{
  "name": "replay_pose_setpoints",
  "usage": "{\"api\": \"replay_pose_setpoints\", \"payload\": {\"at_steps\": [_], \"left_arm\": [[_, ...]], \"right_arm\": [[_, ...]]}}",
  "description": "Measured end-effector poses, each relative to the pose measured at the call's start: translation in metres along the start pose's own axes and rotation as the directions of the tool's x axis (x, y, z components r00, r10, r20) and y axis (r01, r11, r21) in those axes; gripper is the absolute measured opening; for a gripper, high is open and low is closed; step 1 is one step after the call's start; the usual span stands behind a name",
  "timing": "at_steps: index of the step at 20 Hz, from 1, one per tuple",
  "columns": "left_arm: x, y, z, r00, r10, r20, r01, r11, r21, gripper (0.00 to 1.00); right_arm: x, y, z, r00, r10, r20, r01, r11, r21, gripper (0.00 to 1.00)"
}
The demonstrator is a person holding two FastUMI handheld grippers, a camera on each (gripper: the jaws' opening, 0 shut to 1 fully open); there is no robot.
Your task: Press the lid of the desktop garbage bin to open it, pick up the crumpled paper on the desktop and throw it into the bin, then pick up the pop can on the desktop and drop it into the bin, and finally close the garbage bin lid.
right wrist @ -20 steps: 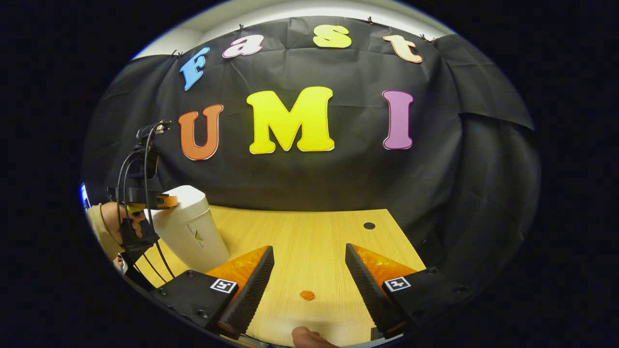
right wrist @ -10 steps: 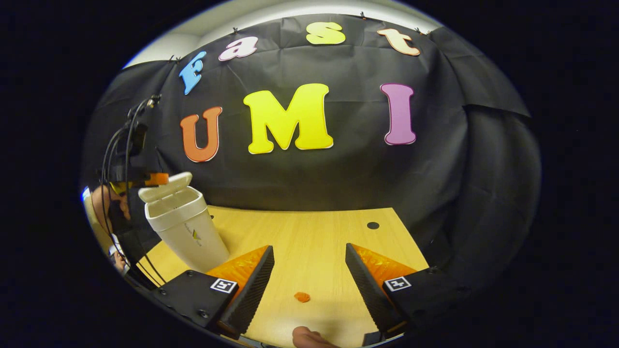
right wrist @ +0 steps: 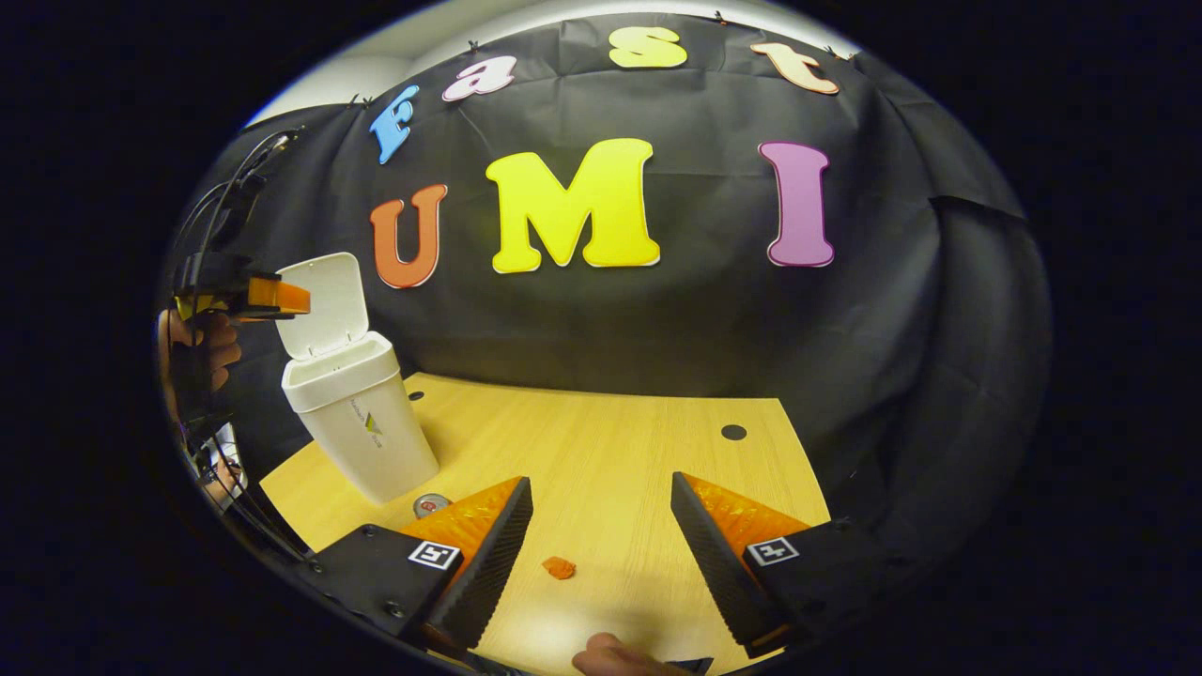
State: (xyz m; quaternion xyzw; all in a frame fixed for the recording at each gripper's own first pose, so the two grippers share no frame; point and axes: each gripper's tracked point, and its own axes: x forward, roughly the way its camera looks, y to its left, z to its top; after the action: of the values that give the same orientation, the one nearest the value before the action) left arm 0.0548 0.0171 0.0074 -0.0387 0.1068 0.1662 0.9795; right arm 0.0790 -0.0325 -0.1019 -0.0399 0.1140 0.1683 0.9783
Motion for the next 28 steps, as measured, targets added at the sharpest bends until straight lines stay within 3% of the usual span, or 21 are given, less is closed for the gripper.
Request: {"api": "replay_pose_setpoints", "payload": {"at_steps": [1, 2, 5, 6, 7, 10, 13, 17, 19, 24, 26, 27, 28], "left_arm": [[-0.007, -0.004, -0.01, 1.0, -0.012, -0.014, 0.012, 1.0, -0.002, 0.59], [-0.013, -0.008, -0.017, 0.999, -0.026, -0.019, 0.026, 1.0, -0.001, 0.54], [-0.027, -0.017, -0.039, 0.997, -0.075, -0.029, 0.075, 0.997, -0.001, 0.74], [-0.029, -0.021, -0.047, 0.995, -0.087, -0.042, 0.087, 0.996, 0.006, 0.77], [-0.03, -0.025, -0.056, 0.993, -0.096, -0.064, 0.097, 0.995, 0.018, 0.8], [-0.034, -0.035, -0.074, 0.984, -0.132, -0.116, 0.135, 0.991, 0.02, 0.81], [-0.037, -0.043, -0.09, 0.973, -0.169, -0.158, 0.175, 0.984, 0.021, 0.89], [-0.04, -0.051, -0.108, 0.959, -0.208, -0.194, 0.22, 0.975, 0.043, 0.89], [-0.043, -0.056, -0.117, 0.95, -0.23, -0.212, 0.245, 0.968, 0.048, 0.88], [-0.038, -0.052, -0.138, 0.939, -0.234, -0.252, 0.26, 0.963, 0.072, 0.89], [-0.036, -0.047, -0.148, 0.933, -0.227, -0.28, 0.254, 0.965, 0.063, 0.88], [-0.037, -0.046, -0.152, 0.93, -0.226, -0.292, 0.253, 0.966, 0.059, 0.89], [-0.036, -0.043, -0.155, 0.928, -0.219, -0.3, 0.247, 0.967, 0.058, 0.89]], "right_arm": [[0.003, 0.0, -0.005, 1.0, -0.003, -0.01, 0.003, 1.0, -0.016, 0.96], [0.009, 0.001, -0.015, 0.999, -0.014, -0.028, 0.013, 0.999, -0.045, 0.96], [0.023, 0.011, -0.046, 0.995, -0.028, -0.095, 0.016, 0.991, -0.134, 0.96], [0.029, 0.015, -0.056, 0.993, -0.031, -0.115, 0.015, 0.99, -0.142, 0.93], [0.034, 0.02, -0.068, 0.99, -0.027, -0.14, 0.008, 0.991, -0.136, 0.96], [0.053, 0.033, -0.102, 0.975, -0.031, -0.22, 0.003, 0.992, -0.127, 0.96], [0.07, 0.046, -0.136, 0.954, -0.01, -0.298, -0.023, 0.994, -0.109, 0.95], [0.094, 0.053, -0.172, 0.926, -0.019, -0.377, -0.024, 0.994, -0.111, 0.94], [0.107, 0.056, -0.189, 0.908, -0.014, -0.418, -0.033, 0.994, -0.104, 0.86], [0.131, 0.051, -0.228, 0.857, -0.025, -0.515, -0.032, 0.994, -0.102, 0.81], [0.141, 0.049, -0.238, 0.839, -0.03, -0.543, -0.029, 0.995, -0.1, 0.83], [0.145, 0.047, -0.24, 0.831, -0.036, -0.555, -0.024, 0.995, -0.1, 0.79], [0.147, 0.05, -0.244, 0.821, -0.03, -0.57, -0.027, 0.996, -0.091, 0.67]]}}
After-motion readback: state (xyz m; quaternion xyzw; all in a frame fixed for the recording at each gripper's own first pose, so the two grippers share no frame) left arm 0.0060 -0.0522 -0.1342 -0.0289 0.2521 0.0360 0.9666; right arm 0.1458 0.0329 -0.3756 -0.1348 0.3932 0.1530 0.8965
